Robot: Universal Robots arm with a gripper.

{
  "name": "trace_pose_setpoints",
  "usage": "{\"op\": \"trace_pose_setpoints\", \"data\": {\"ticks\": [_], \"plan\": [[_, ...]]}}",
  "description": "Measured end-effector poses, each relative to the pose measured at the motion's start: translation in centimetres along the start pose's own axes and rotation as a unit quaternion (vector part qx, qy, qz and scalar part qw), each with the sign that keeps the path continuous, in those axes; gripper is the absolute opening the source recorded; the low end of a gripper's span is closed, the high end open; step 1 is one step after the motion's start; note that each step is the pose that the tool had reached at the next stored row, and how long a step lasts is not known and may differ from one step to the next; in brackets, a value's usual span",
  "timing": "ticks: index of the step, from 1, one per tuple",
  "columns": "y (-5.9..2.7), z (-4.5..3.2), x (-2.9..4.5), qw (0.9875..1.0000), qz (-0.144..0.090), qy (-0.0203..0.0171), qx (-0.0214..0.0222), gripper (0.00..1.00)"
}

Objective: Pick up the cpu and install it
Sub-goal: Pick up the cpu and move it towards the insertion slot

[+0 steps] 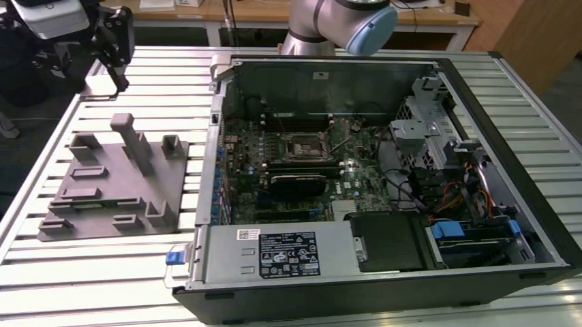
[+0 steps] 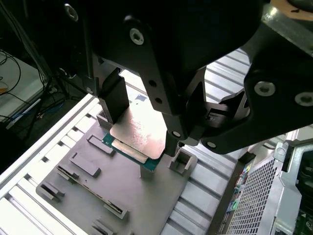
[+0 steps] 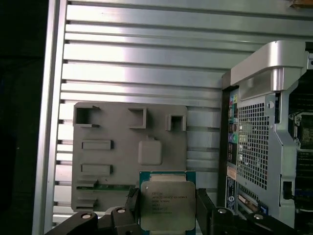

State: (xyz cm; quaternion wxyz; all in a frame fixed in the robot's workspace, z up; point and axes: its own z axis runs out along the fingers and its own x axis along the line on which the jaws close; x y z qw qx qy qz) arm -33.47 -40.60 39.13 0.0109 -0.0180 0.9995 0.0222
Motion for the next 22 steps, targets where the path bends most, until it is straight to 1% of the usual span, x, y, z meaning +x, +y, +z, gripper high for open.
{"op": "trace_pose_setpoints", "data": {"ticks": [7,17,22], "plan": [[-0.06,0.03,-1.61,1.0,0.0,0.0005,0.0,0.54],[-0.16,0.09,-4.24,1.0,0.0,0.0015,0.0,0.54],[-0.19,0.11,-5.15,1.0,0.0,0.0017,-0.0001,0.54]]}}
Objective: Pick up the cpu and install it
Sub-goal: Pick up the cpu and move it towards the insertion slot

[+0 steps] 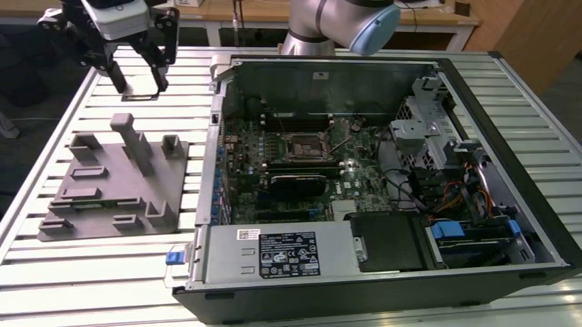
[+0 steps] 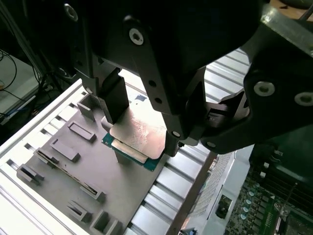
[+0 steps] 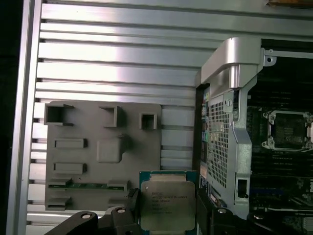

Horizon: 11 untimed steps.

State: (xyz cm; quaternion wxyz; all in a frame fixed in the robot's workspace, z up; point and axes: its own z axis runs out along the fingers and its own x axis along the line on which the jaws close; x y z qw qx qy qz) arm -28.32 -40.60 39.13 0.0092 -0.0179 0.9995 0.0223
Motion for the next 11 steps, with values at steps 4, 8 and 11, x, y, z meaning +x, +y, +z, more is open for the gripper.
{"op": "trace_pose_setpoints", "data": {"ticks": [4,8,11], "plan": [[-0.03,0.01,-0.63,1.0,0.0,0.0001,0.0,0.54],[-0.04,0.02,-1.18,1.0,0.0,0.0001,0.0,0.54],[-0.06,0.03,-1.49,1.0,0.0,0.0002,0.0,0.54]]}}
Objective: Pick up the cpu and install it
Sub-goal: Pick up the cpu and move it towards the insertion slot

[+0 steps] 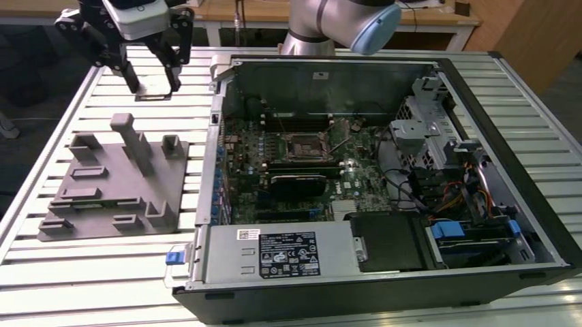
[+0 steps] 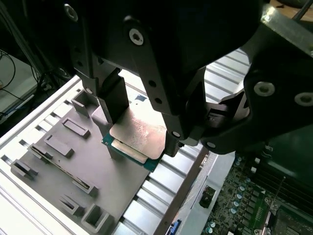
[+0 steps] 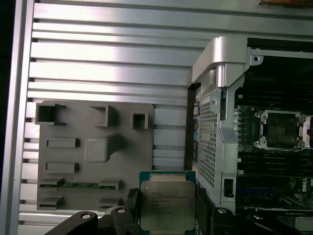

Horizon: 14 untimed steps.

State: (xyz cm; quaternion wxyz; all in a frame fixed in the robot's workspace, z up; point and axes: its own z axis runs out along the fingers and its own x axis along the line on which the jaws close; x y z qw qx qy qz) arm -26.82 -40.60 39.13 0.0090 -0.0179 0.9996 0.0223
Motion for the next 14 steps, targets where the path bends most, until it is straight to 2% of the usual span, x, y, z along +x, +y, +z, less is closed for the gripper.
{"op": "trace_pose_setpoints", "data": {"ticks": [14], "plan": [[-0.05,0.03,-1.34,1.0,0.0,0.0,0.0,0.54]]}}
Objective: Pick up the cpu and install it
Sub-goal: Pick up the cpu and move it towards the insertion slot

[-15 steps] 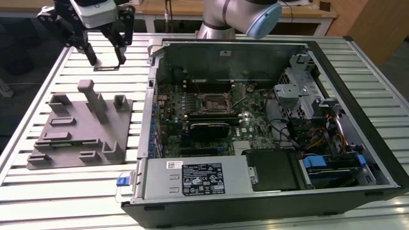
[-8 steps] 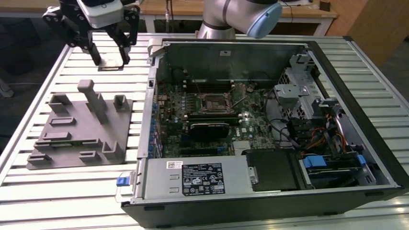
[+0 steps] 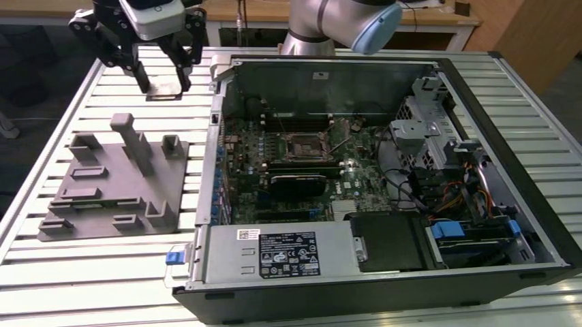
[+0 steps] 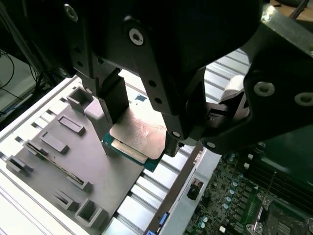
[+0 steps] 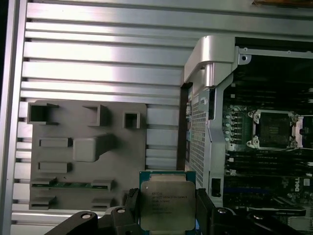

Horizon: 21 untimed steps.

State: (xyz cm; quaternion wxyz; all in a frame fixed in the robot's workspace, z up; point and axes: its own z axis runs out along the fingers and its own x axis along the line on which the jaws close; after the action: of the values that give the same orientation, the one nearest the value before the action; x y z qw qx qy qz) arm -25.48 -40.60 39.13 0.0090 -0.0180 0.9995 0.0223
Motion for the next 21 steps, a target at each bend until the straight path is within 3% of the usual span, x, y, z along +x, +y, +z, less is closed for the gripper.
{"op": "trace_pose_setpoints", "data": {"ticks": [21], "plan": [[-0.05,0.02,-1.3,1.0,0.0,0.0,0.0,0.54]]}}
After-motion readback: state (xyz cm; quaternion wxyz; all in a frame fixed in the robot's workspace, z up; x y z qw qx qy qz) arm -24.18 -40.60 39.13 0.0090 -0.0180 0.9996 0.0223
